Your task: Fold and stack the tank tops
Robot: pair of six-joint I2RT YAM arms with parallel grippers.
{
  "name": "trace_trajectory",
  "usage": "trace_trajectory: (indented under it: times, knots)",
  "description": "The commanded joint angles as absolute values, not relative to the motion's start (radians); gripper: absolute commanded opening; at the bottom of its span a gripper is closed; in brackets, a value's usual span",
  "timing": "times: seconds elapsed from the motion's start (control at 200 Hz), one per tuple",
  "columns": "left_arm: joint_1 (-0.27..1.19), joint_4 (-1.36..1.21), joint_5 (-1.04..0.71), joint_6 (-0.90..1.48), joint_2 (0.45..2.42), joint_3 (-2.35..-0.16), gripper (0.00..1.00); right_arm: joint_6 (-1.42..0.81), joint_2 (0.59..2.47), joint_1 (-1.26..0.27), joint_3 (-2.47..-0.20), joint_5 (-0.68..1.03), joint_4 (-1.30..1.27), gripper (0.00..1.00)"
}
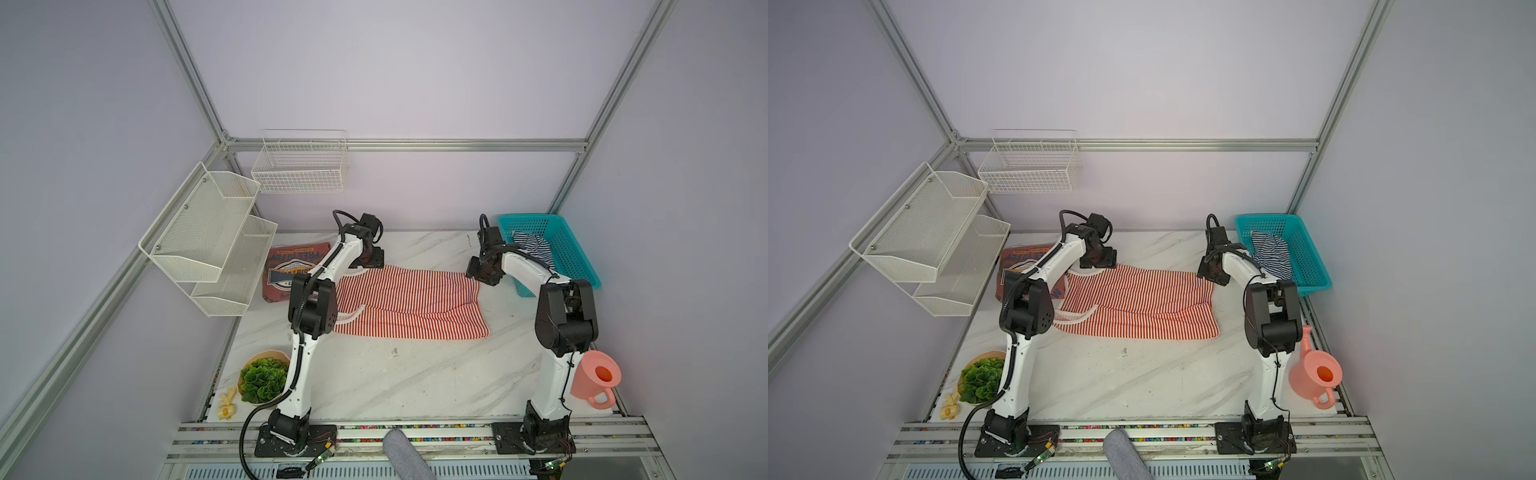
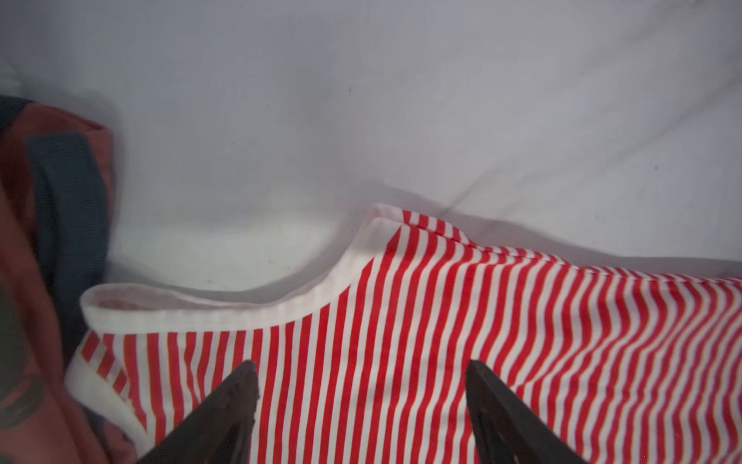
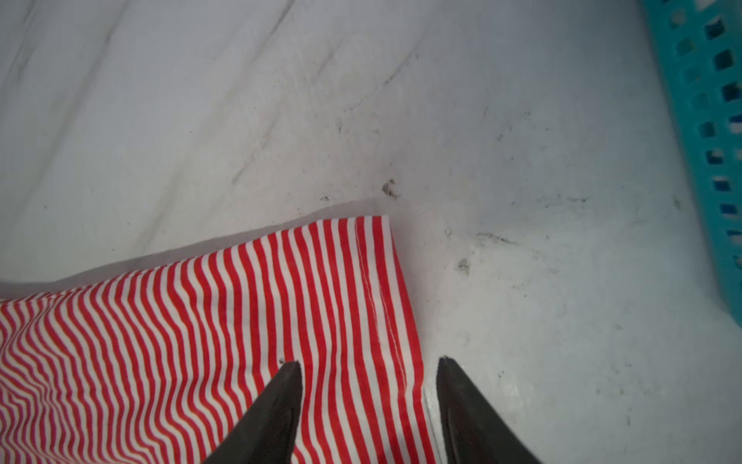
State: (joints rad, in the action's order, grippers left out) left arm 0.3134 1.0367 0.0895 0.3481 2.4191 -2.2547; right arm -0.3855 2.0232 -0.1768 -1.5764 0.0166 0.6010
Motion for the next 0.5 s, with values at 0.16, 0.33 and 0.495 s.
trace_trajectory:
  times: [0.16,0.33,0.495]
  knots:
    - [0.286,0.958,0.033,0.321,2.453,-2.402,0.79,-0.376,2.132,-0.152,-1.681,0.055,0.580,0.57]
    - [0.284,0.918,-0.004,0.326,2.481,-2.417,0.78,-0.380,2.177,-0.140,-1.718,0.066,0.580,0.56]
    - [0.283,0.893,-0.029,0.333,2.521,-2.443,0.76,-0.379,2.199,-0.127,-1.733,0.068,0.575,0.56]
